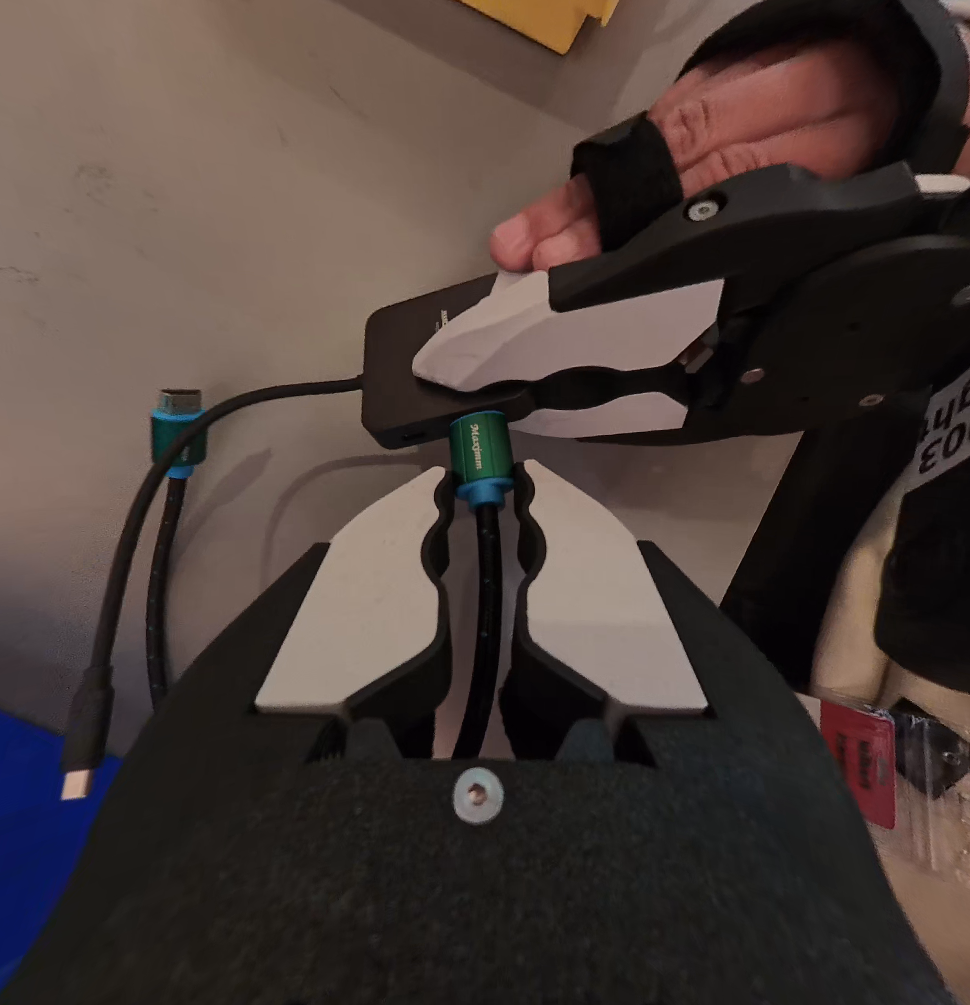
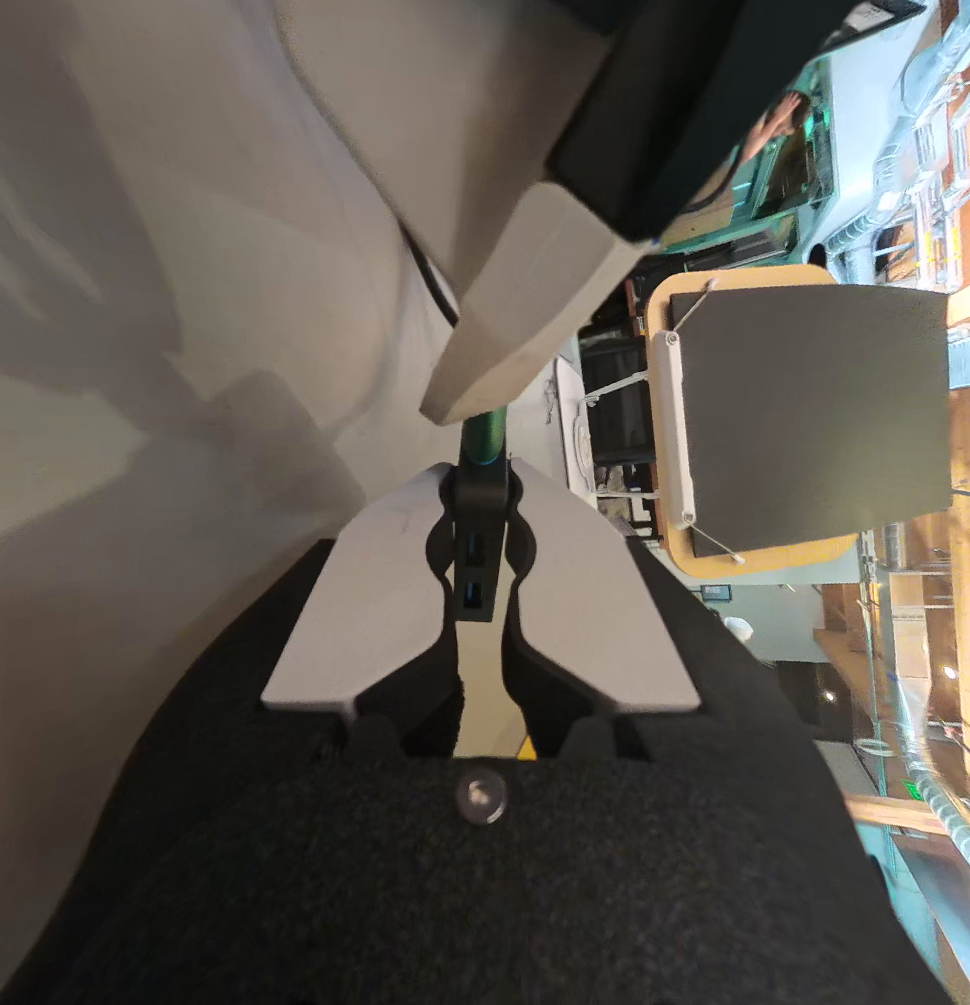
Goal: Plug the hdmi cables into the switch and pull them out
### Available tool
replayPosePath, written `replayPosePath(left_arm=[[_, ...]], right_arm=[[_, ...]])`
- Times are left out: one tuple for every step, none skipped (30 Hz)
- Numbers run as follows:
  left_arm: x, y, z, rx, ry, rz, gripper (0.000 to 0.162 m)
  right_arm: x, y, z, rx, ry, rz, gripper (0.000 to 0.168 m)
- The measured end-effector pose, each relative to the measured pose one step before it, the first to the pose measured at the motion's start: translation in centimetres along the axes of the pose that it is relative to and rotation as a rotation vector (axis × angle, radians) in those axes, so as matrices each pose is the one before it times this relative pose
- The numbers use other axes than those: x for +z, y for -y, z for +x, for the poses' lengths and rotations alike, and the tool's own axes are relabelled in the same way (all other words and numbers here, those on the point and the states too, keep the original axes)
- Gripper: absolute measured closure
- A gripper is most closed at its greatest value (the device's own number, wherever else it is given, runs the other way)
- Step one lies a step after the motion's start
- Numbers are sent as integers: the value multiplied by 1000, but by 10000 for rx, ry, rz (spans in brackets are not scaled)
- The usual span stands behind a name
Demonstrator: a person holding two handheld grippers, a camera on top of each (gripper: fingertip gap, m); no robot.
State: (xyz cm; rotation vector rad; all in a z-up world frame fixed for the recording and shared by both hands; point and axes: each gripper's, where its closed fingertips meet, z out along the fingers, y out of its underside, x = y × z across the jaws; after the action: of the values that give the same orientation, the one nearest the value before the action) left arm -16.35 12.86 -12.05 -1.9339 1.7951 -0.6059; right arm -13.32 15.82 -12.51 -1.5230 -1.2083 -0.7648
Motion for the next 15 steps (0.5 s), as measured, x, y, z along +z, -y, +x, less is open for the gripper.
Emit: replayPosePath(left_arm=[[-152,41,-101,10,61,37,141],[-179,47,-105,45,96,66,141],[-169,11,-93,26,72,62,141],[-154,-100,-64,-14,0,16,142],[-307,-123,165,-60,-221,40,141],[-731,174,732,-178,-674,297,141],[-1077,363,499,-303,-518,424,141],[-1074,-66,-622,-177,289,92,142],[-961,-313,-1044,81,563,-19,141],[-757,-280,-876,70,396,109,142],[-492,-203,-690,-124,217,209,142],[-202,-113,-300,-194,4,312,142],[68,-148,2,-154,-56,363,142],[338,-305,-121,-105,194,357,142],[579,-528,-193,-116,393,336,142]], right_arm=[[57,44,155,13,-110,-115,153],[60,68,127,96,-30,-122,153],[66,106,202,135,-76,-21,153],[71,182,-10,175,73,76,153],[144,-32,4,63,8,-78,153],[610,-1532,-129,4,59,-918,154],[1053,-2594,-198,-56,38,-1212,154],[334,-957,130,-295,-263,20,154],[-780,782,421,-124,-217,822,154],[-784,972,405,608,143,440,154],[-345,509,329,731,156,127,154],[-20,61,224,290,-30,23,154],[19,-25,90,-133,-134,31,154],[-35,9,-3,-242,-115,98,154],[-58,-64,72,-34,-87,74,154]])
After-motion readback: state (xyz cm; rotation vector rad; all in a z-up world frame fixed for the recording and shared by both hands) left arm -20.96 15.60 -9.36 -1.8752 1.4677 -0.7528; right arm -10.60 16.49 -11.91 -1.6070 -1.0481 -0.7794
